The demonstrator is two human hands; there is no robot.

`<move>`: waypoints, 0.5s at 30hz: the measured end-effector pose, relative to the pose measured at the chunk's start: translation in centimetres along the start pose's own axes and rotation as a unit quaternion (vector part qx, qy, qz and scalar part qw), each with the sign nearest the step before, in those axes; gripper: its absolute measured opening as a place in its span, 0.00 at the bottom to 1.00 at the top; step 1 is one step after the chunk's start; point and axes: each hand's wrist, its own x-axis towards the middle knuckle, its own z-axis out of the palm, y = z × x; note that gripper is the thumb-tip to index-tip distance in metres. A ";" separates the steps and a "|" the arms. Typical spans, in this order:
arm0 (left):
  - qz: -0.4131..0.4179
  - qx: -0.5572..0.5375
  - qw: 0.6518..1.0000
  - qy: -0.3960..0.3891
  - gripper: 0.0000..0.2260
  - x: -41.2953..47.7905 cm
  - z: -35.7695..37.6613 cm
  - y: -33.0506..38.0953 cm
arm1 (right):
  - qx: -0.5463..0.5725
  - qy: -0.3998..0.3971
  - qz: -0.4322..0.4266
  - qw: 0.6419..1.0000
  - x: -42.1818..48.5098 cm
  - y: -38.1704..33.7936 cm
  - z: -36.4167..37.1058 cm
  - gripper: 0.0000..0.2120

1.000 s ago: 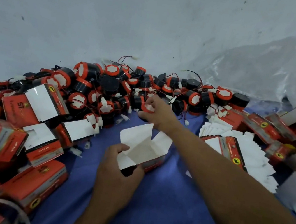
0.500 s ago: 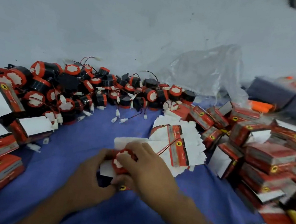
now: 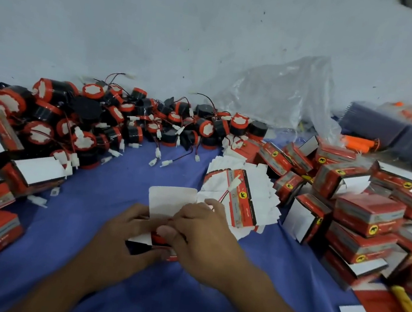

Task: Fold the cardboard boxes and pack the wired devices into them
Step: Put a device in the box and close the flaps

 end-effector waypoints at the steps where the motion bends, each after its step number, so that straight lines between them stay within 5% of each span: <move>1: 0.002 -0.002 1.000 0.007 0.19 0.0 0.0 -0.1 | -0.014 0.038 0.007 0.999 -0.2 0.4 -0.3 0.13; 4: 0.012 0.001 1.000 0.021 0.20 -0.1 0.0 0.0 | -0.025 0.183 0.103 0.977 -0.6 2.0 -1.1 0.15; 11: 0.017 0.017 0.999 0.043 0.17 -0.5 0.0 0.1 | 0.205 0.130 0.297 0.924 -0.2 4.9 -1.4 0.27; 15: 0.017 0.006 0.999 0.041 0.16 -0.4 0.0 0.2 | 0.418 0.202 0.303 0.832 0.1 4.8 -1.5 0.23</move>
